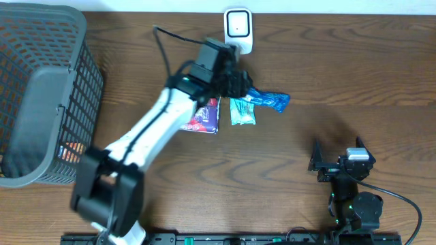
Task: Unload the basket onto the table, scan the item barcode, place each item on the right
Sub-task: 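Lift the blue bag out and drop it right of the green pack, then reach into the basket and grasp the orange Kleenex tissue pack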
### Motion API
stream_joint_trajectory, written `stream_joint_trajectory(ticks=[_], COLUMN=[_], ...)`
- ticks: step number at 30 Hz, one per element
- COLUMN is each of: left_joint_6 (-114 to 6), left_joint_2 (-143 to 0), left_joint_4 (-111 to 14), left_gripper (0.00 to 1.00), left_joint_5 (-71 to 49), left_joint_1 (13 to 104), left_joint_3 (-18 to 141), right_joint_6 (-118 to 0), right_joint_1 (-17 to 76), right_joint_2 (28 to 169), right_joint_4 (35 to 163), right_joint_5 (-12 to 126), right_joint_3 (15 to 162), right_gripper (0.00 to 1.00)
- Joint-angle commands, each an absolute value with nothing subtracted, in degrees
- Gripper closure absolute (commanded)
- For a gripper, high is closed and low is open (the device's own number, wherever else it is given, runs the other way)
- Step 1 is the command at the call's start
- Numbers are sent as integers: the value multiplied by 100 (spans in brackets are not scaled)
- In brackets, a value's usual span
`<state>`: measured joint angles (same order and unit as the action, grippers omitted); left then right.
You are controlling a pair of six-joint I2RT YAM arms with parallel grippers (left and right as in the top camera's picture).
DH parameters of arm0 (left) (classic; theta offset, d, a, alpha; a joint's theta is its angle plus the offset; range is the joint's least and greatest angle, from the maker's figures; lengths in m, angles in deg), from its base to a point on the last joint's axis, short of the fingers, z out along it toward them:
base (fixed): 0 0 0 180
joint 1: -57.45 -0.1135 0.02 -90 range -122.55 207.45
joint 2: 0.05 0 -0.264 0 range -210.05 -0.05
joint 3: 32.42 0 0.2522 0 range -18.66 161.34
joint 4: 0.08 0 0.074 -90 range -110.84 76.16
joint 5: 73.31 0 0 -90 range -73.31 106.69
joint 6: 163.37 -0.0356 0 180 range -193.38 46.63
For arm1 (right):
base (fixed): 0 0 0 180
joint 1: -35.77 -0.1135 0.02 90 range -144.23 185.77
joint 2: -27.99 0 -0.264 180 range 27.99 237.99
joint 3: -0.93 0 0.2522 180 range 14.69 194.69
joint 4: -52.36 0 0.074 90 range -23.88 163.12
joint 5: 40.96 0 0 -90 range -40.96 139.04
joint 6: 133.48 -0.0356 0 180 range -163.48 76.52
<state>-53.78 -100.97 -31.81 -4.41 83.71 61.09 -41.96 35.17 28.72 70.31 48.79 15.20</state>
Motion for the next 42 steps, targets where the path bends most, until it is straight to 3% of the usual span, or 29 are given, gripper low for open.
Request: stream_joint_trajectory(ticks=[1, 5, 11, 14, 19, 23, 31, 32, 33, 42], left_joint_6=[-5378, -5138, -4071, -3487, -3295, -2987, -2840, -2819, -2823, -2825], left_joint_2=[-9061, -8174, -7304, -7217, -7573, -8078, -9079, -9197, -9315, -10257], left_joint_4=[-3164, -3422, -4681, -5513, -6453, -6652, -7039, -7061, -7063, -7210], left_gripper=[39, 39, 38, 37, 36, 35, 34, 29, 16, 15], left_joint_5=[-465, -192, 1371, 2037, 2149, 2144, 2094, 2044, 1952, 1731], left_joint_1=[7679, 6503, 4352, 3351, 2206, 1847, 1965, 1996, 2018, 2068], left_joint_3=[6345, 6345, 6345, 6343, 6242, 6214, 6214, 6214, 6214, 6214], right_joint_6=[-4257, -4257, -4257, -4257, -4257, -4257, -4257, -4257, -4257, -4257], right_joint_1=[3460, 3460, 3460, 3460, 3460, 3460, 3460, 3460, 3460, 3460], right_joint_2=[2866, 2870, 2870, 2870, 2870, 2870, 2870, 2870, 2870, 2870], right_joint_4=[7037, 7040, 7040, 7040, 7037, 7037, 7040, 7037, 7037, 7040], right_joint_5=[4851, 4851, 4853, 4853, 4853, 4853, 4851, 4851, 4851, 4851], right_joint_3=[1500, 1500, 1500, 1500, 1500, 1500, 1500, 1500, 1500, 1500], right_gripper=[1, 1, 1, 1, 1, 1, 1, 1, 1, 1])
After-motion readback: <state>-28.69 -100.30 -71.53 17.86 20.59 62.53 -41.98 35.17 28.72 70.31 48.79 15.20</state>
